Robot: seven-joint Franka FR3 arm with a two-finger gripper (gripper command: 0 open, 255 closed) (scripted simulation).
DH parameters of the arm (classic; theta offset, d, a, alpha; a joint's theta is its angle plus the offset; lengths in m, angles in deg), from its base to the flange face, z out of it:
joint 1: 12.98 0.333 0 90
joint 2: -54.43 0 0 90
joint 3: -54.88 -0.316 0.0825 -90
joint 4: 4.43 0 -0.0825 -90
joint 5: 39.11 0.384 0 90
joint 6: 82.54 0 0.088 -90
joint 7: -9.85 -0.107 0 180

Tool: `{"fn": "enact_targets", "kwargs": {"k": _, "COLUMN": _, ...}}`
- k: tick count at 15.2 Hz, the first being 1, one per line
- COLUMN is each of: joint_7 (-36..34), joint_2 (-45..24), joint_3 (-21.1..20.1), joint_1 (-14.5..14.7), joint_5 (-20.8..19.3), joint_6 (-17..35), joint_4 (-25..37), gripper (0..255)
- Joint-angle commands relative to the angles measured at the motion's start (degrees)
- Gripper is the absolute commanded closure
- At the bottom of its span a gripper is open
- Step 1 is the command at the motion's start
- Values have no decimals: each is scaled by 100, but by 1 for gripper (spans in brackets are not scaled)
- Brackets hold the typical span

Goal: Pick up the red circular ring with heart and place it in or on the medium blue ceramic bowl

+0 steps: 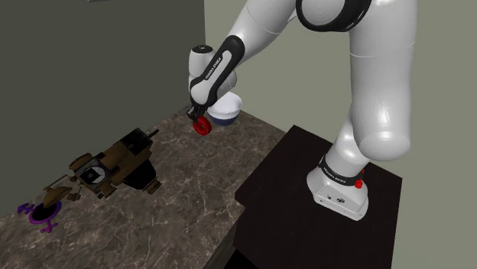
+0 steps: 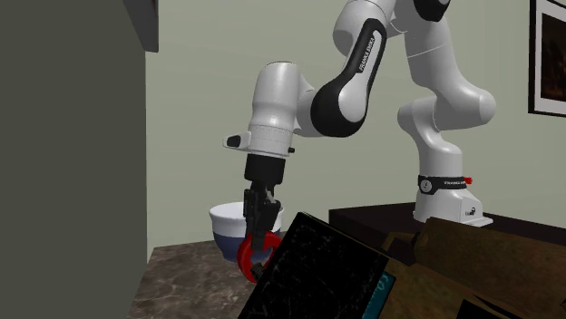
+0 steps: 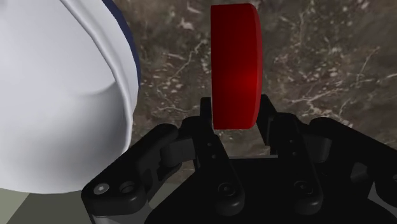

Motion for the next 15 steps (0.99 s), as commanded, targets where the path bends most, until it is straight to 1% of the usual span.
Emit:
{"fn": "enact_targets", "kwargs": {"k": 1, "joint_7": -18, "joint_2": 118, "joint_3": 26, "joint_1": 23, "joint_5": -27, "joint_6": -113, "joint_4": -5, "gripper": 255}}
{"fn": "enact_targets", "kwargs": {"k": 15, "joint_7": -150, "joint_2": 991, "joint_3": 185, "joint_1": 147, "joint_5": -248, "joint_6": -987, "joint_4": 2, "gripper": 255}}
